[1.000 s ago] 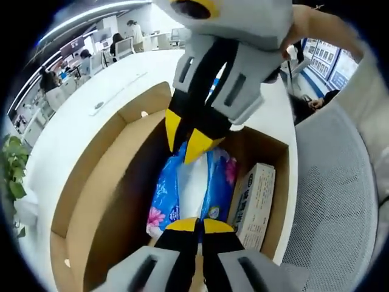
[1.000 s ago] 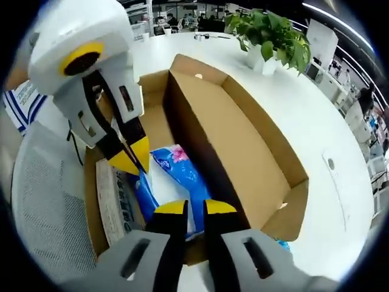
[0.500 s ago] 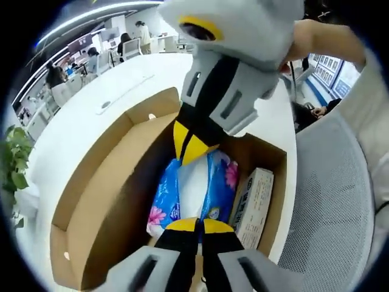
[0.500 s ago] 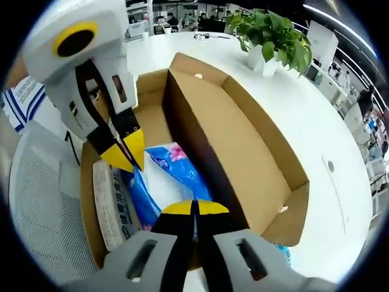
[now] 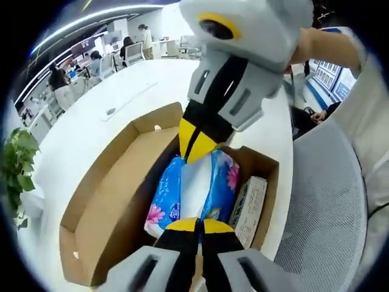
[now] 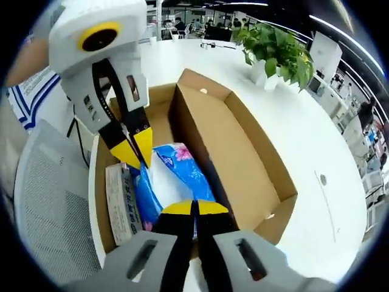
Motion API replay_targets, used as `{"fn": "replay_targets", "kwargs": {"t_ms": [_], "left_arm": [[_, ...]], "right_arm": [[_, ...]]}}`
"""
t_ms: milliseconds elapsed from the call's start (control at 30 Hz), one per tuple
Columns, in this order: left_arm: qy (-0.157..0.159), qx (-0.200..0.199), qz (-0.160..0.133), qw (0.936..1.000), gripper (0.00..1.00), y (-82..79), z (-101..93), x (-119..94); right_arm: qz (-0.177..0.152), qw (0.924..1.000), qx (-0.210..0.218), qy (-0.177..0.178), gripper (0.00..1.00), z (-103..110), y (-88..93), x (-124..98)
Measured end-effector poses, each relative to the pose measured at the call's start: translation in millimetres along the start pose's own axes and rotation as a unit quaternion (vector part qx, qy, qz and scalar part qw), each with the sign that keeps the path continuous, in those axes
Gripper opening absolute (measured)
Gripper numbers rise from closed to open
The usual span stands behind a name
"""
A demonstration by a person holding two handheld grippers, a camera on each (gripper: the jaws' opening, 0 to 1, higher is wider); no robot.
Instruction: Operate the shoe box by opening the lid, removing the specified soft item, and placing it in the target area until the item is outside and the box remains undamaged.
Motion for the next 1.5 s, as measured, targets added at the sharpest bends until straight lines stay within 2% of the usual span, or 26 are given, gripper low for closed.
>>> {"fn": "replay_targets", "kwargs": {"t_ms": [367, 833, 1167, 1500], "left_arm": [[0.000, 0.018, -0.005, 0.9998, 0.00, -15.6, 0.1, -24], [-0.002, 0.021, -0.022, 0.9995, 0.00, -50.6, -4.7, -47], [0.013, 0.031, -0.034, 0.9988, 0.00, -85.6, -14.5, -49], [0.034, 0.055, -0.044, 0.9969, 0.00, -116.7, -25.7, -35]], "right_arm": [[-0.019, 0.9997, -0.014, 0.000, 0.00, 1, -16.2, -22], [-0.041, 0.9988, -0.024, 0.009, 0.00, -6, -28.2, -65], [-0.044, 0.9988, -0.018, 0.015, 0.00, -17, -18.8, -96], [-0.037, 0.9989, -0.003, 0.027, 0.00, -33, 5.4, -123]]}}
Point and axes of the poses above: the point that each gripper's makers call its tool centre point, and the gripper's own axes: x roughly forward along the fingers, z roughly to its left, y roughly out of its underside, the point moved 3 cm from there along -x, roughly backward along the fingers, and after that the axes turned 6 degrees about x, right-handed, at the moved point
